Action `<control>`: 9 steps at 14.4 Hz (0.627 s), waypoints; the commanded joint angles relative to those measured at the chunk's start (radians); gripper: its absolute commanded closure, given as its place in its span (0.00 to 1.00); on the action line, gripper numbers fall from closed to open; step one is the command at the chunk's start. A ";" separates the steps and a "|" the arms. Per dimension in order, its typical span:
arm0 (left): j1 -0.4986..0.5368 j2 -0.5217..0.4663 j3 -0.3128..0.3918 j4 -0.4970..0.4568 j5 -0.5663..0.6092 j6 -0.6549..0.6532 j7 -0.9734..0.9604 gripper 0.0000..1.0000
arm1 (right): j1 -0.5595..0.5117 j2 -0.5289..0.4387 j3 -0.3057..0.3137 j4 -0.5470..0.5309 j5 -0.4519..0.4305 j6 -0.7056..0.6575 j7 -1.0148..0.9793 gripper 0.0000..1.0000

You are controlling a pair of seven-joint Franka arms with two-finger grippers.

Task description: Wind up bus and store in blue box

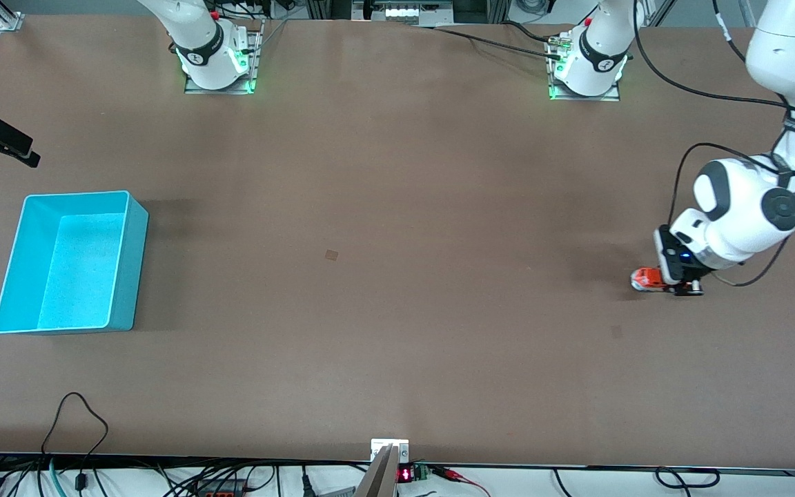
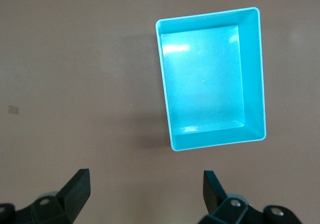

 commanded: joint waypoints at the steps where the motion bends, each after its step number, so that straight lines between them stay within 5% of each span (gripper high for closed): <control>1: 0.054 0.099 -0.002 0.053 0.021 0.013 0.029 0.79 | -0.007 -0.002 0.003 -0.004 0.010 0.010 -0.004 0.00; 9: 0.078 0.115 -0.002 0.076 0.021 0.013 0.089 0.79 | -0.007 -0.002 0.002 -0.004 0.010 0.010 -0.004 0.00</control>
